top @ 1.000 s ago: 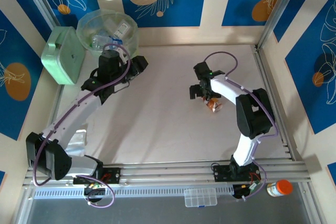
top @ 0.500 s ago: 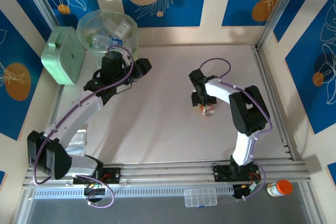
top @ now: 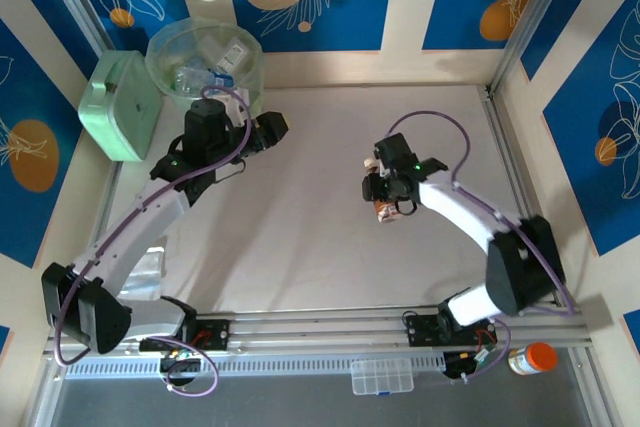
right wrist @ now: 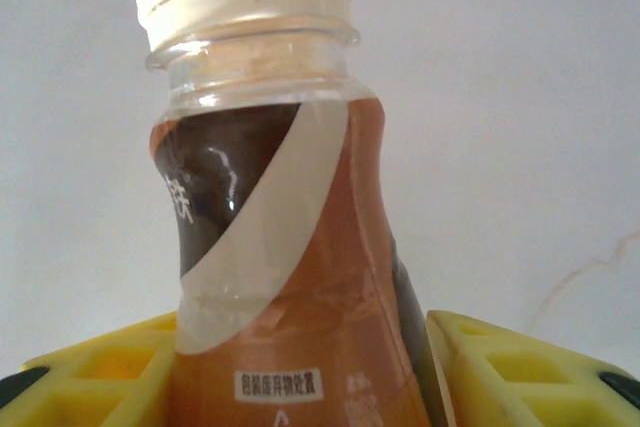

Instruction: Put the plastic bottles in the bin

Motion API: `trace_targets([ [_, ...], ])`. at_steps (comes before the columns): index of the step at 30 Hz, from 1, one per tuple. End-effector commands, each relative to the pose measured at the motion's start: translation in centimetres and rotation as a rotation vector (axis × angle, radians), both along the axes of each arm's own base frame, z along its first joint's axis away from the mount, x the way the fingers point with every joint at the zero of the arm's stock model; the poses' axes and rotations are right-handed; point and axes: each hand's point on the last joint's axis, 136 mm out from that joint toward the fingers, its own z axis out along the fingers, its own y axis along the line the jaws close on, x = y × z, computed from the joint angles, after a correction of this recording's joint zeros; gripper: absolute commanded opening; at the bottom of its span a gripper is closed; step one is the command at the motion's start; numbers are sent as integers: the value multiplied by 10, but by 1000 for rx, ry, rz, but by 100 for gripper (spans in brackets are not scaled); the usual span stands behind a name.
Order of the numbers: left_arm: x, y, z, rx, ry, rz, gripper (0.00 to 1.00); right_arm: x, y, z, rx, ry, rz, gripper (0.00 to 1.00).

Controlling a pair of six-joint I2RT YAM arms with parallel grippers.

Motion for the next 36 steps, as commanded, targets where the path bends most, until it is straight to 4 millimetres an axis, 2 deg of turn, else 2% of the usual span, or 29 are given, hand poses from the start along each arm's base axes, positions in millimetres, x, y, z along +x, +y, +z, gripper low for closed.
trace_targets([
  [1,-18,-19,20,-41,-118,-148,64,-21,38,52,243,-107,155,50],
  [5,-33,-46,30,-117,-152,-285,68,-52,56,104,427,-226,291,50],
  [8,-47,-68,34,-151,-181,-377,71,-71,64,127,516,-257,357,49],
  [13,-77,-103,44,-216,-281,-527,76,-95,74,149,611,-279,437,49],
  [17,-86,-117,37,-237,-299,-561,78,-109,82,163,671,-288,484,50],
  [19,-92,-125,35,-252,-294,-595,78,-113,84,167,680,-295,498,49],
  [22,-112,-141,39,-297,-315,-688,78,-116,84,169,681,-301,500,49],
  [25,-124,-149,39,-319,-333,-735,72,-116,84,169,684,-301,500,49],
  [31,-130,-153,41,-369,-337,-768,48,-117,84,171,696,-310,495,49],
  [36,-135,-155,42,-365,-355,-800,35,-116,82,171,690,-320,489,49],
])
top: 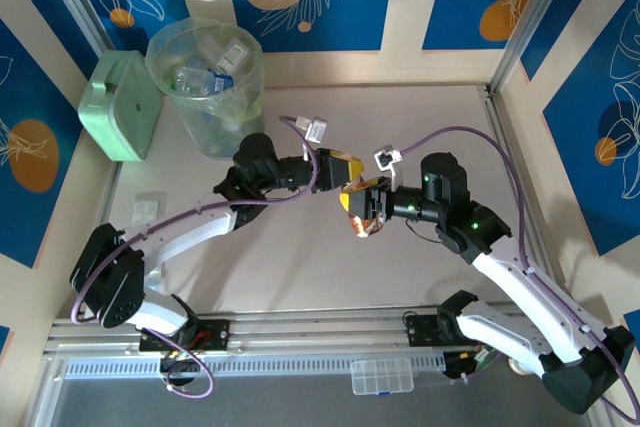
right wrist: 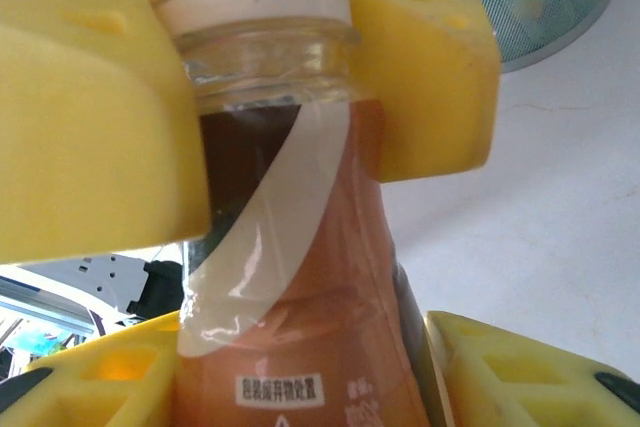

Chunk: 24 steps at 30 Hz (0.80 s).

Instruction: Put the plastic bottles in the bin

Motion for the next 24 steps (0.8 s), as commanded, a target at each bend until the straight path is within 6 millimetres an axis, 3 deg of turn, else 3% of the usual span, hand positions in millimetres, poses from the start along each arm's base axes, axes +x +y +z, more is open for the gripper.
trace_targets([
  [1,-14,-1,11,-32,-75,-59,33,-4,1,3,16,-14,10,49],
  [4,-13,1,15,-19,-99,-42,28,-4,0,5,17,-16,5,50],
  [8,7,17,36,-68,-79,37,24,-5,-3,11,16,-19,-7,88],
  [10,19,32,56,-139,-68,67,23,-11,-4,20,25,-39,10,99],
  [16,92,109,90,-245,-28,354,9,-26,-10,49,64,-91,35,99],
  [20,114,159,134,-311,-170,533,2,-29,-13,51,70,-97,25,99],
  [24,149,204,164,-311,-210,731,0,-27,-15,46,58,-89,19,99],
])
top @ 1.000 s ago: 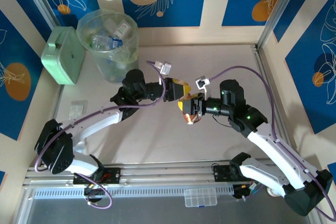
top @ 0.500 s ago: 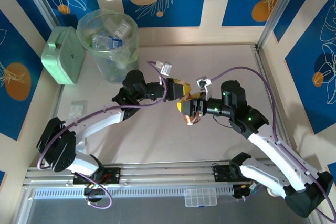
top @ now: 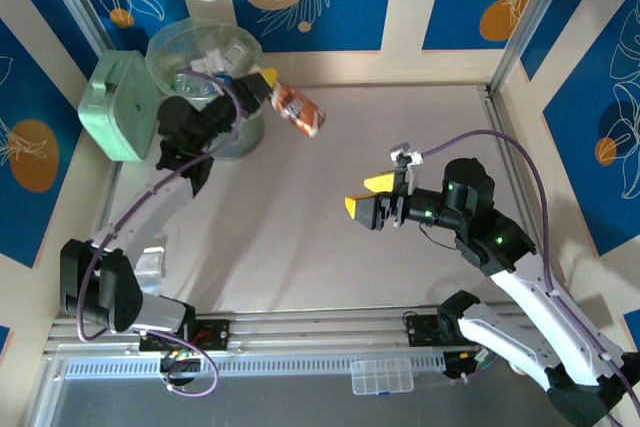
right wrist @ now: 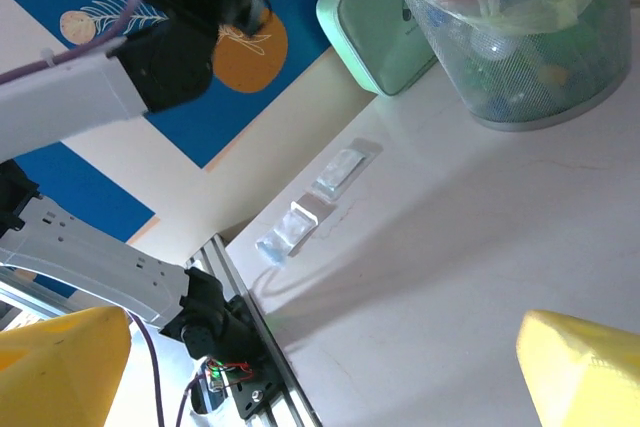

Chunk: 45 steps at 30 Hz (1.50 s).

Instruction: Put the plastic bottles in the bin

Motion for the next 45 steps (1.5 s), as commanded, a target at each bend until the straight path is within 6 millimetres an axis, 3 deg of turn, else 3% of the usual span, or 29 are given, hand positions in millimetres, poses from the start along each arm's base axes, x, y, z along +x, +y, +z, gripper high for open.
trace_targets([
  [1,11,46,59,-48,-118,195,0,-4,-1,0,-10,9,15,99],
  [6,62,125,56,-48,51,612,0,1,-4,-5,-24,20,0,99],
  [11,101,176,35,-15,311,897,0,7,-4,-10,-30,46,-4,99],
  [14,119,205,16,-73,420,989,0,12,-2,-14,-33,65,0,99],
  [21,162,257,-15,-248,524,1022,0,22,8,-17,-43,101,26,99],
  [28,188,283,-50,-328,600,1032,0,29,20,-29,-43,155,53,99],
  [33,203,290,-71,-307,662,1023,2,29,32,-37,-70,169,84,99],
  [38,216,281,-89,-286,699,951,30,30,38,-41,-100,166,96,99],
  [45,223,262,-90,-225,679,840,53,31,41,-49,-108,182,104,99],
])
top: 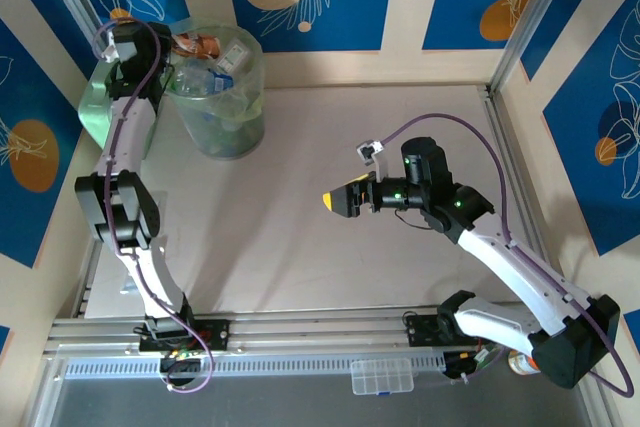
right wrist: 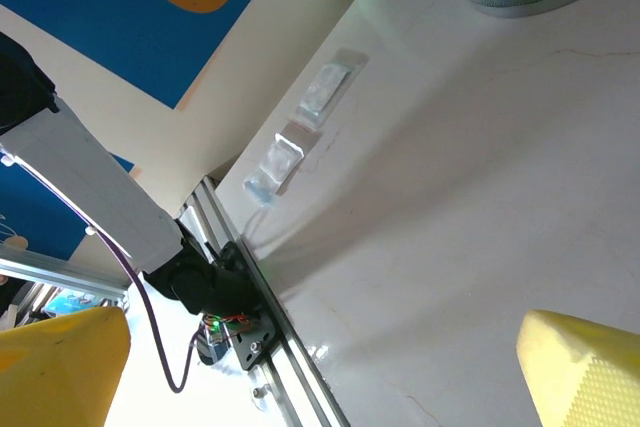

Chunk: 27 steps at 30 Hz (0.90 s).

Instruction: Put the plastic bottles in the bin

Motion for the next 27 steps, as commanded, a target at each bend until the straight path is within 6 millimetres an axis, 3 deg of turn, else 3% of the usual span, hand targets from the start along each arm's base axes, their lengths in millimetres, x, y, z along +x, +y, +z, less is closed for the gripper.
trace_targets([
  [1,1,-6,16,31,-40,-69,58,-3,5,7,7,-27,28,99],
  [5,-13,3,31,110,-36,-34,73,-3,5,4,-5,-33,26,100],
  [13,-46,32,70,259,-55,68,76,-2,5,2,-6,-38,24,99],
  [17,-58,37,79,324,-49,87,79,-2,5,2,-8,-45,23,100],
  [22,-58,37,75,379,-27,77,78,-1,6,0,-8,-38,21,99],
  [27,-35,19,67,413,-37,-32,69,-1,8,-6,-16,-23,26,99],
])
